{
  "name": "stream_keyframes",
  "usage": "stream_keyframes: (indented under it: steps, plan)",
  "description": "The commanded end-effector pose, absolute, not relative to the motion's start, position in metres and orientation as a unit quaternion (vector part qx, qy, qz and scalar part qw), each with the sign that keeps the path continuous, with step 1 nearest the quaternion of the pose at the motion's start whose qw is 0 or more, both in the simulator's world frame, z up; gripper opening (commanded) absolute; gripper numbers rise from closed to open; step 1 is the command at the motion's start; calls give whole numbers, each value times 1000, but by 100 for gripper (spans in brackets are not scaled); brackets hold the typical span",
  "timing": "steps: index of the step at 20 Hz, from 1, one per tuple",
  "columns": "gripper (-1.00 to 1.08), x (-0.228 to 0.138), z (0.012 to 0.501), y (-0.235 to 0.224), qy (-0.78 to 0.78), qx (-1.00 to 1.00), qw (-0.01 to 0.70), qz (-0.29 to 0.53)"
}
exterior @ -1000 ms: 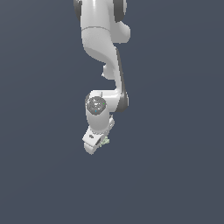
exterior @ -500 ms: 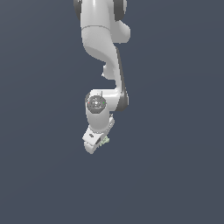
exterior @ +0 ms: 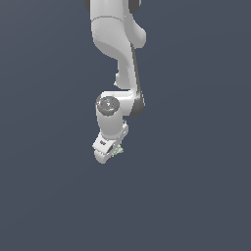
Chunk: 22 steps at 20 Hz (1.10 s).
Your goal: Pick up the object and move it to a goal position.
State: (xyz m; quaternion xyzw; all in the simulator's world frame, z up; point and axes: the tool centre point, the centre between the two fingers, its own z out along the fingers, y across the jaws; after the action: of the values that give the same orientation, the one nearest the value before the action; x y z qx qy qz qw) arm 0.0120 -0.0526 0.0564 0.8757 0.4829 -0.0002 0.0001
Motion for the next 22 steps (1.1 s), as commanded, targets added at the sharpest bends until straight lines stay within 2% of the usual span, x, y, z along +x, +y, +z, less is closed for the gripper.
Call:
stream_keyframes:
  steps: [1,14,22]
  plan:
    - [-100,1,66,-52,483,876,1,0]
    - [-100,-74,133,-49,483,876,1,-1]
    - [-100,-102,161,-47,483,876,1,0]
